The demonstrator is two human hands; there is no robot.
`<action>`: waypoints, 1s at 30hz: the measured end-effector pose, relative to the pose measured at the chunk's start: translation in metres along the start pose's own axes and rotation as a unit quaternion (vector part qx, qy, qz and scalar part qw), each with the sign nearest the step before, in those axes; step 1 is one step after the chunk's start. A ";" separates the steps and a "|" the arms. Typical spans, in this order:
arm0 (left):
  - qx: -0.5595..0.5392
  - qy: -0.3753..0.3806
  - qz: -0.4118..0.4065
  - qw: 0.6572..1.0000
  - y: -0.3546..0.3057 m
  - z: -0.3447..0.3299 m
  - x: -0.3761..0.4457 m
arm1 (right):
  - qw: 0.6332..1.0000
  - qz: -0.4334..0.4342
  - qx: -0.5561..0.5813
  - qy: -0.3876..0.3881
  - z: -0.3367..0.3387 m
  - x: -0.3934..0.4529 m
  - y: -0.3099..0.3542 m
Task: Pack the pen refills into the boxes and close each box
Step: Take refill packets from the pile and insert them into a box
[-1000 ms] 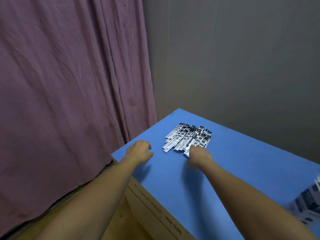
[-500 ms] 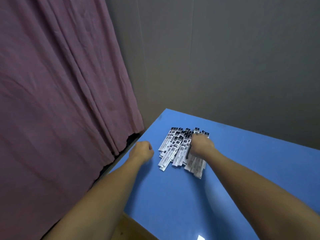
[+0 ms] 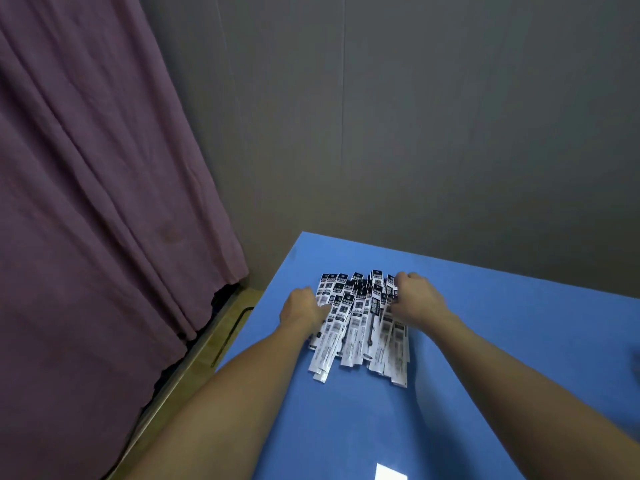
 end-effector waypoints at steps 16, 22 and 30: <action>0.076 0.026 0.048 0.996 0.009 0.004 0.023 | 1.000 0.003 0.006 -0.008 0.004 0.023 -0.002; 0.057 0.036 0.086 0.994 0.016 0.007 0.025 | 1.000 0.008 0.005 -0.003 0.001 0.023 0.001; -0.009 0.011 0.087 0.996 0.021 0.031 0.014 | 1.000 0.019 0.009 0.011 -0.001 0.015 0.002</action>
Point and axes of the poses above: each hand's wrist, its own x-axis towards the middle knuckle, its own z-axis out of the back of the hand, y = z × x, the point moved 7 cm from there along x, towards the middle knuckle
